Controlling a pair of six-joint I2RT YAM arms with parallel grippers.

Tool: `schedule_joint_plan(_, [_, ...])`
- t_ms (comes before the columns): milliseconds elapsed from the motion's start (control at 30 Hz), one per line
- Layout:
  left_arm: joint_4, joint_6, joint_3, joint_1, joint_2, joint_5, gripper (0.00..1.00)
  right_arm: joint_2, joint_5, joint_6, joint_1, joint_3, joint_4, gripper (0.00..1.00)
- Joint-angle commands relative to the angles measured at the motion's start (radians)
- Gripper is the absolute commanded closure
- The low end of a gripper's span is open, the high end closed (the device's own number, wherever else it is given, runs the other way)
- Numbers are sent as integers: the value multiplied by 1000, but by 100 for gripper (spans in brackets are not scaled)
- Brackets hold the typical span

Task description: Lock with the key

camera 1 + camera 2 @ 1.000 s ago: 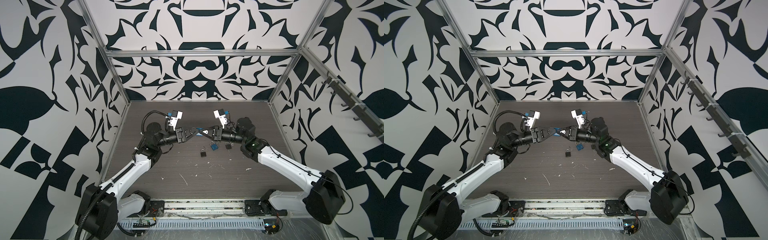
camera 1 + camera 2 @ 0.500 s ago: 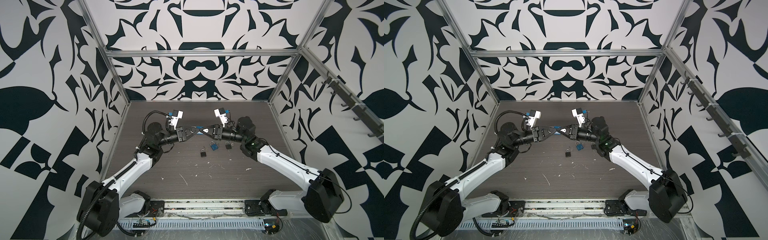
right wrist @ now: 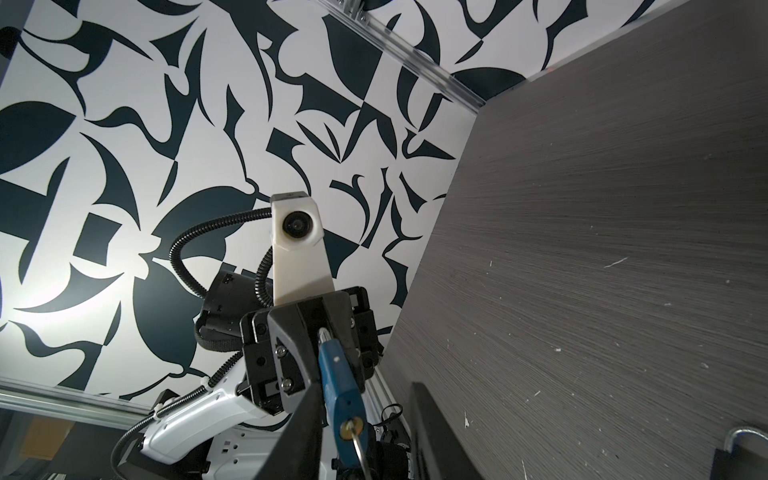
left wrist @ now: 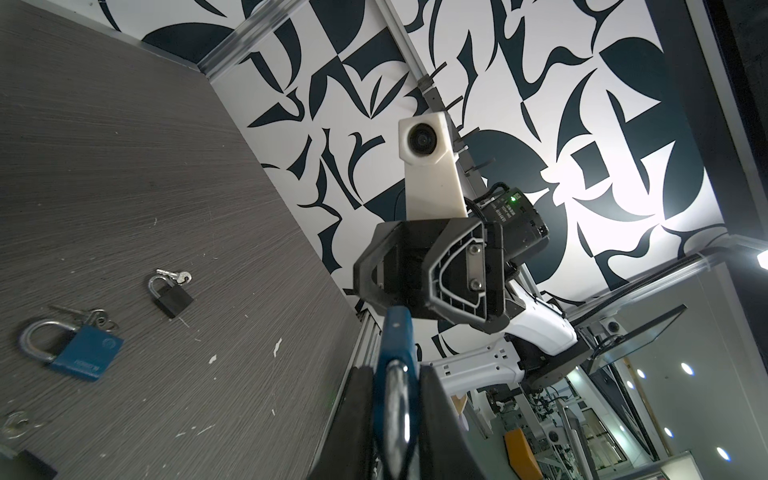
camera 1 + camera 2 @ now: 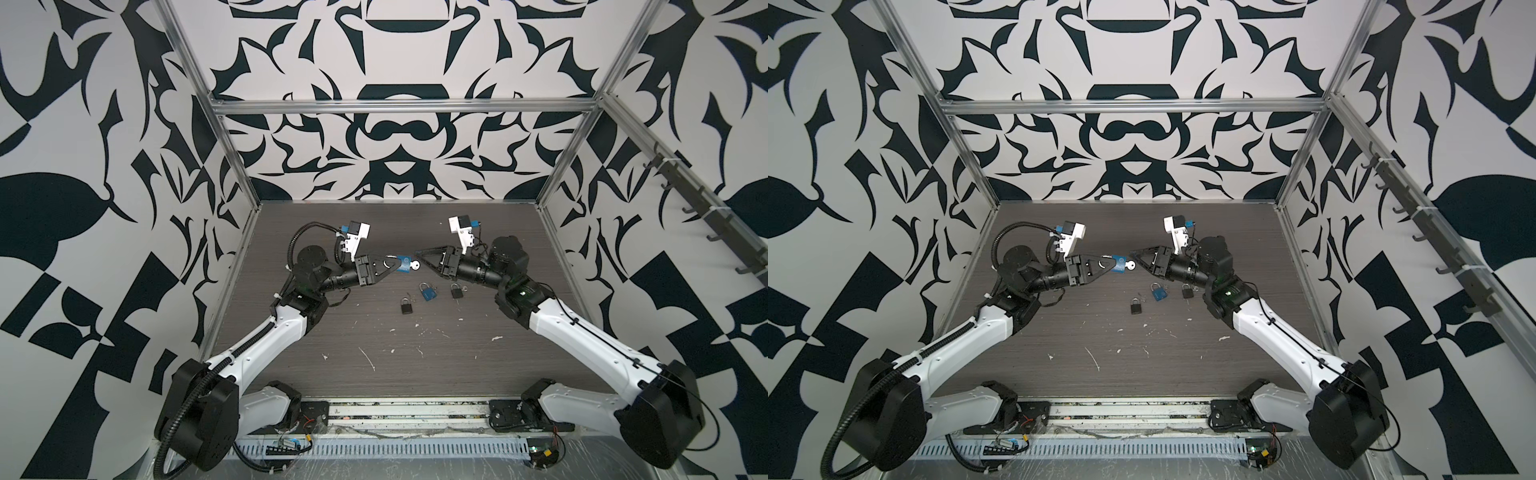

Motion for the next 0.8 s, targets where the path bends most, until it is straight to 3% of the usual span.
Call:
schedule_joint_plan(0, [46,14,-2,-2,-29,8,100,-27,5,-13,3,-5,6,63])
schedule_joint_plan(767, [40,12,-4,-3,-28,-7,100,1,-77,20,21,-13,64,73])
